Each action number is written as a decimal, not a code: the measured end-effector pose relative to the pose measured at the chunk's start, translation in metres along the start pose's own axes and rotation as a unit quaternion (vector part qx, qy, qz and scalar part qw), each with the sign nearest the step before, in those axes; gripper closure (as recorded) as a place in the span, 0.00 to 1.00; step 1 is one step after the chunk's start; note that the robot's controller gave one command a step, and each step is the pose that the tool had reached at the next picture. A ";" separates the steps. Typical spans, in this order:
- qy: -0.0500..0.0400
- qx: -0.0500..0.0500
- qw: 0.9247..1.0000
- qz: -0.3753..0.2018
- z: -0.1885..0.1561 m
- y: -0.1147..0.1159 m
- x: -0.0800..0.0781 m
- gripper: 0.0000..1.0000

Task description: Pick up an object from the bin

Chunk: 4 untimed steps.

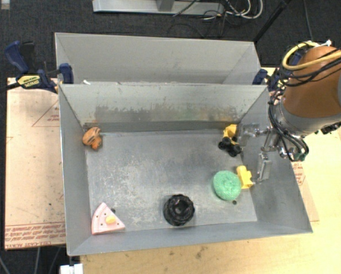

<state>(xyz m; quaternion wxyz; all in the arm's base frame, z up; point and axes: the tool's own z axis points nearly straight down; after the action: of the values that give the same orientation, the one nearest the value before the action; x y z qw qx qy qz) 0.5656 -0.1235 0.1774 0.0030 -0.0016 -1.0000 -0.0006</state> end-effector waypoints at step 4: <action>-0.004 0.001 0.998 -0.066 0.108 -0.008 0.053 1.00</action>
Offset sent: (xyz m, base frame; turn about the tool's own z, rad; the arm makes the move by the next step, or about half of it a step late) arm -0.0544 -0.0217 -0.0849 -0.0281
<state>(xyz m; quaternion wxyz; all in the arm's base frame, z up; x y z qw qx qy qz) 0.5122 -0.1309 0.0699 -0.0011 0.0646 -0.9979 -0.0002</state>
